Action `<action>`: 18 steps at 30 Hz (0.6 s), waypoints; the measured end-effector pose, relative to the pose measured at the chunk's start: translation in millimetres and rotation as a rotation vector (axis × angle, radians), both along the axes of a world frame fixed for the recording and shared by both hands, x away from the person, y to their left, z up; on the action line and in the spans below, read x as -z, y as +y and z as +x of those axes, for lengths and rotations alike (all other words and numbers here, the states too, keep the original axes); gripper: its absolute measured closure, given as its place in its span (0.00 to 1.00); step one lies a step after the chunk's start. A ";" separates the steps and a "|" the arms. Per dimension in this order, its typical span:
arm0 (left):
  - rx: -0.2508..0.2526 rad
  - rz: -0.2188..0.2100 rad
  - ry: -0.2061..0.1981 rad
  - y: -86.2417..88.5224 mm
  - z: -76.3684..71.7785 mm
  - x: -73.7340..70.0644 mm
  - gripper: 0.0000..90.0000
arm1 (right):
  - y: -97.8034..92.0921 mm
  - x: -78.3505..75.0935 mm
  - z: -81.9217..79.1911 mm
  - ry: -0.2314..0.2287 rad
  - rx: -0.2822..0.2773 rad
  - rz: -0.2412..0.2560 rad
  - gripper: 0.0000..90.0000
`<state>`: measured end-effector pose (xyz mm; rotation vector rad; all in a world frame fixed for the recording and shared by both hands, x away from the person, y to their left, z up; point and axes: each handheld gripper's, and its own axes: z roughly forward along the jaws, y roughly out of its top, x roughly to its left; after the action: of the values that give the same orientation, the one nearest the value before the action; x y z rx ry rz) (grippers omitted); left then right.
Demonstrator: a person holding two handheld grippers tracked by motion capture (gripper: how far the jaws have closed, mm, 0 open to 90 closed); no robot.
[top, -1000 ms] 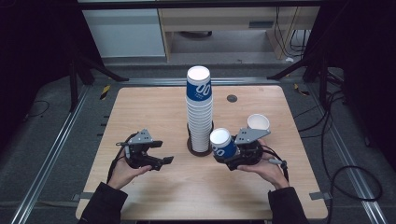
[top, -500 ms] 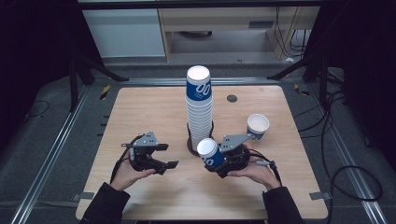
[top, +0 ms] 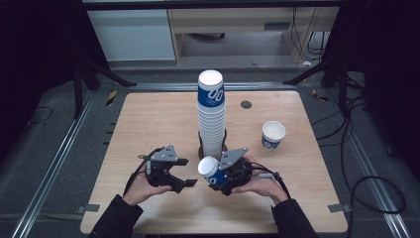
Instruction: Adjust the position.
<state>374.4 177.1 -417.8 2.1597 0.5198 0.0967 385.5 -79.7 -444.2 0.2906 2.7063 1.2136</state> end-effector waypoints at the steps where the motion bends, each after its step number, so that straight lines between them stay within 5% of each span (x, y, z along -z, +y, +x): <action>1: 0.003 -0.002 -0.001 -1.0 -0.5 -0.4 0.21 | 1.7 1.0 -0.3 0.000 -0.001 -0.010 0.23; 18: 0.074 0.044 0.028 -21.9 -3.6 4.5 0.21 | 25.4 13.8 -7.9 0.004 -0.060 -0.068 0.23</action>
<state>370.8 155.2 -422.3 2.2234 0.4568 0.0377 377.6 -54.3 -458.0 0.2044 2.7718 1.1340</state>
